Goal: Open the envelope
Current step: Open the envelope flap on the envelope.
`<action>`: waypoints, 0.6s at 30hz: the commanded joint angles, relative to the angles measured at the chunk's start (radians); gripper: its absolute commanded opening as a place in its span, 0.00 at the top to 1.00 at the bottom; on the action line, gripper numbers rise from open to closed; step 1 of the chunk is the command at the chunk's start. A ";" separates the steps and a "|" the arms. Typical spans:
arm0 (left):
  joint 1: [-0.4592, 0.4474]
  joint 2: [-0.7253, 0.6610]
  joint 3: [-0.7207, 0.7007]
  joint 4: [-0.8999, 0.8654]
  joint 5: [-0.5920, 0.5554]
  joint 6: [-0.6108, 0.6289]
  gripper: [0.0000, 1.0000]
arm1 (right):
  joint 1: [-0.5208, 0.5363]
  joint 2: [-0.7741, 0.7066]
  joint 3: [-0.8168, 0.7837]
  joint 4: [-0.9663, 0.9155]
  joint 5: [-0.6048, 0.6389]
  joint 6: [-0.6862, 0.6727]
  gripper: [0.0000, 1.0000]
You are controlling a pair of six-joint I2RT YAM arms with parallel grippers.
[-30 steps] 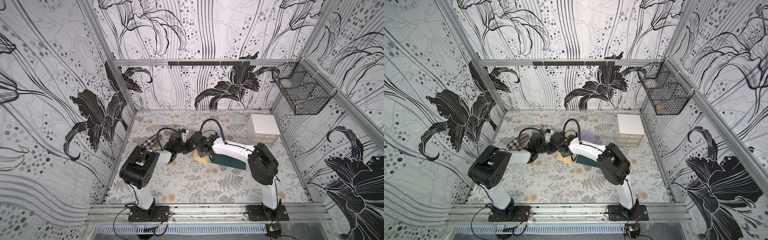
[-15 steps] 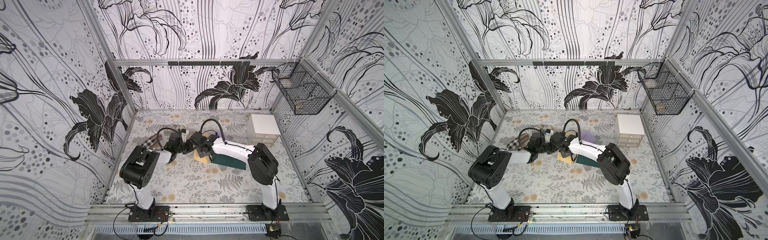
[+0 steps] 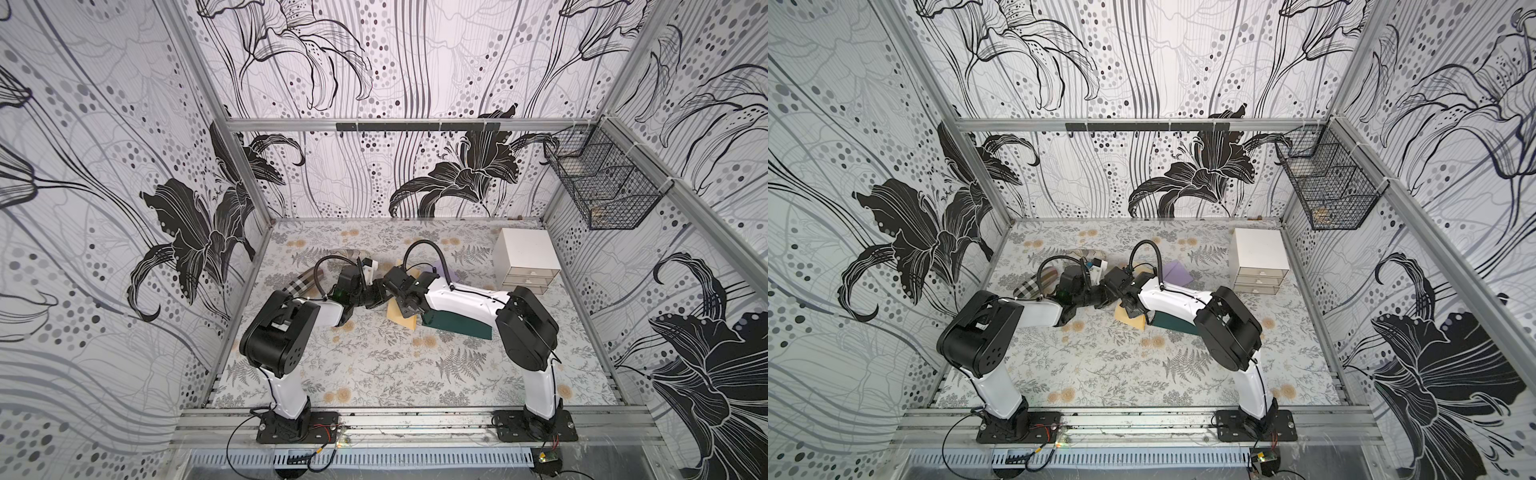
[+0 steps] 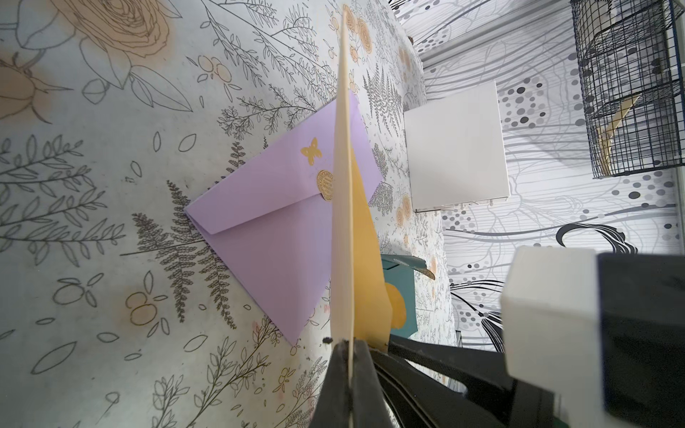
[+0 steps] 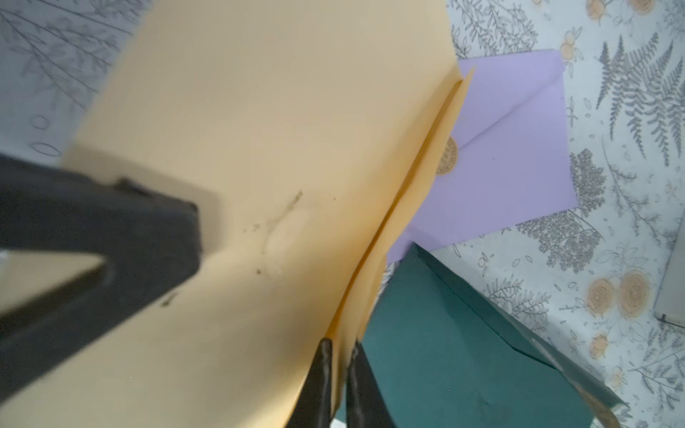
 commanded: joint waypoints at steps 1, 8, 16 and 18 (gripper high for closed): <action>0.001 0.001 0.019 0.048 0.003 0.001 1.00 | -0.012 -0.051 -0.041 -0.007 0.028 0.041 0.88; 0.002 -0.006 0.015 0.047 -0.004 0.003 1.00 | -0.066 -0.105 -0.152 0.063 -0.060 0.088 0.82; 0.002 -0.012 0.014 0.045 -0.005 0.006 1.00 | -0.166 -0.149 -0.268 0.201 -0.274 0.135 0.79; 0.002 -0.015 0.013 0.045 -0.005 0.006 1.00 | -0.183 -0.149 -0.284 0.223 -0.308 0.146 0.79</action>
